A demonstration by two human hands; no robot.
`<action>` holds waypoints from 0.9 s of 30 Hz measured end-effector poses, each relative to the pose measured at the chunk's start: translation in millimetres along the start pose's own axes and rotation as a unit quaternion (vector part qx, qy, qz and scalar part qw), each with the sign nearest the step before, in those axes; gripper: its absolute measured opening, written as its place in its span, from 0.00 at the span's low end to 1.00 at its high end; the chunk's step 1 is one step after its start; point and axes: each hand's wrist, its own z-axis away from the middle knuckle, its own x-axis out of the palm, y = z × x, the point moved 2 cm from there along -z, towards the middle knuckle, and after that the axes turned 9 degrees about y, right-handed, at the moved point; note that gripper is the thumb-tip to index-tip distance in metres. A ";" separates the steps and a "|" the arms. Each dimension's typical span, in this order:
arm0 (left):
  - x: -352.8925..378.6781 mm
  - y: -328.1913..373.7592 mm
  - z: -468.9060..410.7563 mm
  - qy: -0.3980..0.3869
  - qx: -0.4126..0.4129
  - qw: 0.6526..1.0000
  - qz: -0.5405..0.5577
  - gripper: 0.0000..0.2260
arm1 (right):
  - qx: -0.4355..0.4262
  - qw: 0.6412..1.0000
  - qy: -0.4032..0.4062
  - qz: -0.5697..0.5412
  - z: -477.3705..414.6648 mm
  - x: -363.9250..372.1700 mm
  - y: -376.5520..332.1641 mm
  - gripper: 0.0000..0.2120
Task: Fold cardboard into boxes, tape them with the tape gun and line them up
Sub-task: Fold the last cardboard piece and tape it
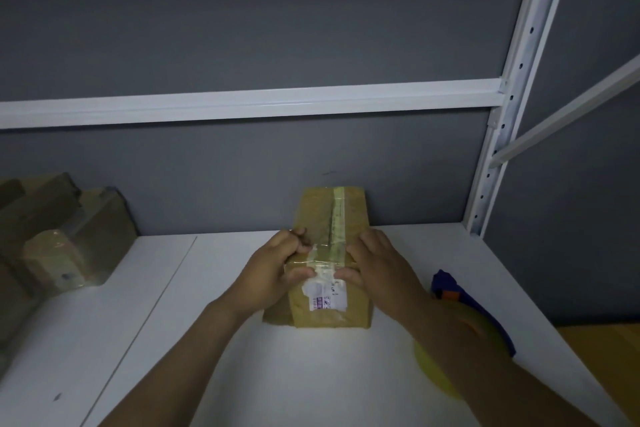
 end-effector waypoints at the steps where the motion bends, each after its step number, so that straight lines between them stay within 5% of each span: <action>1: -4.2 -1.9 -0.8 -0.017 0.002 1.000 0.020 0.24 | -0.016 1.000 -0.010 -0.014 -0.4 -4.2 3.4 0.20; 5: -14.2 -9.7 0.6 -0.052 -0.022 0.997 0.056 0.14 | -0.001 0.988 -0.101 -0.121 2.0 -16.6 16.7 0.21; 9: -13.6 1.3 17.5 -0.020 -0.015 1.000 0.001 0.18 | 0.025 0.972 -0.127 -0.196 5.6 -20.7 24.0 0.19; 14: -5.9 50.0 46.1 0.060 0.152 0.970 -0.178 0.23 | -0.061 0.975 -0.020 -0.214 8.5 -27.9 32.3 0.13; 18: 5.2 94.5 44.4 0.064 0.234 0.963 -0.120 0.14 | -0.043 0.976 0.045 -0.211 2.4 -27.1 39.4 0.12; 20: -4.6 93.2 33.8 0.071 0.185 0.972 -0.128 0.14 | -0.021 0.980 0.014 -0.198 -0.6 -18.3 39.1 0.12; 22: -29.1 71.7 22.1 0.079 0.042 0.974 -0.207 0.27 | 0.002 0.982 -0.071 -0.174 2.0 -4.5 33.5 0.11; 24: -59.6 37.0 21.0 0.020 -0.137 0.944 -0.299 0.42 | 0.008 0.979 -0.140 -0.146 8.0 10.2 22.9 0.13; 27: -93.6 -0.6 30.0 -0.079 -0.309 0.886 -0.336 0.43 | 0.051 0.983 -0.112 -0.137 6.2 21.2 2.9 0.16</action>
